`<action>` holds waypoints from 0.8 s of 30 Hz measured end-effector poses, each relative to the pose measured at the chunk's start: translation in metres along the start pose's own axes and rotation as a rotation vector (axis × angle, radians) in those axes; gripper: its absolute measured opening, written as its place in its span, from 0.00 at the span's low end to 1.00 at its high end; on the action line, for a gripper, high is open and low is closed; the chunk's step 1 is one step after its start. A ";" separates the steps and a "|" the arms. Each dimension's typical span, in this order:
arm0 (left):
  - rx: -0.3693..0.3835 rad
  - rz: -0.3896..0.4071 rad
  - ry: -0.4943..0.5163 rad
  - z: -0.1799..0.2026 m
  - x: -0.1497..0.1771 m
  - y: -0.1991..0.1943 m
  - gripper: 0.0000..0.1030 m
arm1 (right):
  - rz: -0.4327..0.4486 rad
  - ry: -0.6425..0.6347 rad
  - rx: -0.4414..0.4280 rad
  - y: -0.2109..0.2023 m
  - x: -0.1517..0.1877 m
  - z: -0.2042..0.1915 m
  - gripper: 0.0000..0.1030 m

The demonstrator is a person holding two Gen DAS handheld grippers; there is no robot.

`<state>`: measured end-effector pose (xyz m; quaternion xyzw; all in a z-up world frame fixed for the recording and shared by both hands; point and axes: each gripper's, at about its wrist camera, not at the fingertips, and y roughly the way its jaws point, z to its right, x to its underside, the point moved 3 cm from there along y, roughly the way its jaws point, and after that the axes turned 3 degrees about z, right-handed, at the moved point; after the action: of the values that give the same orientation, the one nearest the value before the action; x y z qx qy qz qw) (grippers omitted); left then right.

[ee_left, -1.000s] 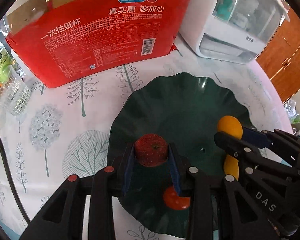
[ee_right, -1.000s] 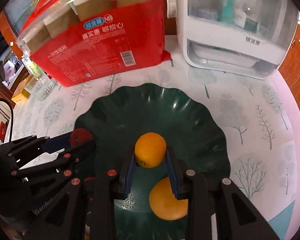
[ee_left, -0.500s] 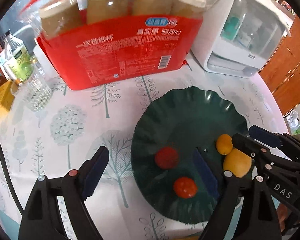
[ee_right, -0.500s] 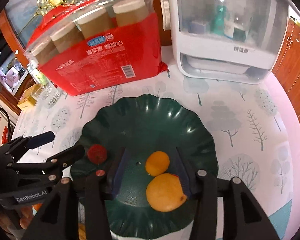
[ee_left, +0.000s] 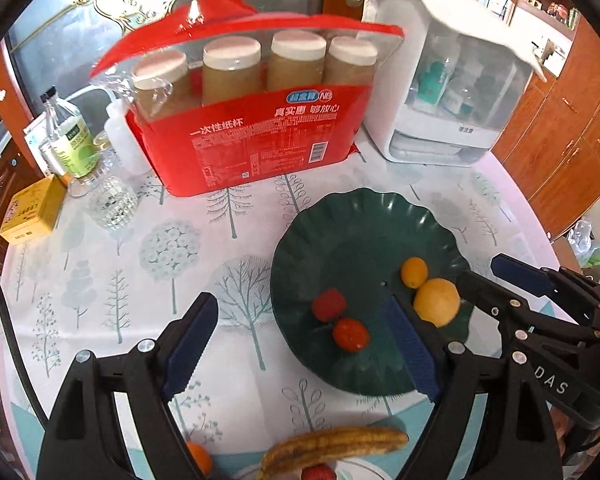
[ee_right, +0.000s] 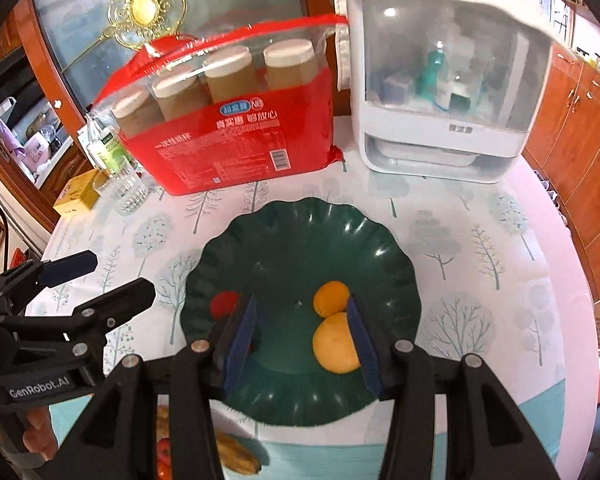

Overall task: Organize fruits
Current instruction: 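Withdraw both open grippers back toward the fruit plate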

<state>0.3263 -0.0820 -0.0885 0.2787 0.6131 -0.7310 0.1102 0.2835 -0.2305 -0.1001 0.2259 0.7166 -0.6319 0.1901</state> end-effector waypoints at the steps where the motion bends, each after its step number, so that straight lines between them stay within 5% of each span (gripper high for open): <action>1: 0.000 0.003 -0.002 0.000 0.001 -0.007 0.82 | 0.006 -0.001 0.002 -0.006 0.000 0.000 0.47; 24: -0.010 0.066 -0.018 0.001 0.056 -0.136 0.82 | 0.085 -0.048 -0.062 -0.121 0.039 -0.033 0.46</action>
<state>0.2118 -0.0421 -0.0048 0.2917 0.6060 -0.7265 0.1411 0.1833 -0.2065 -0.0189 0.2348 0.7207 -0.6062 0.2409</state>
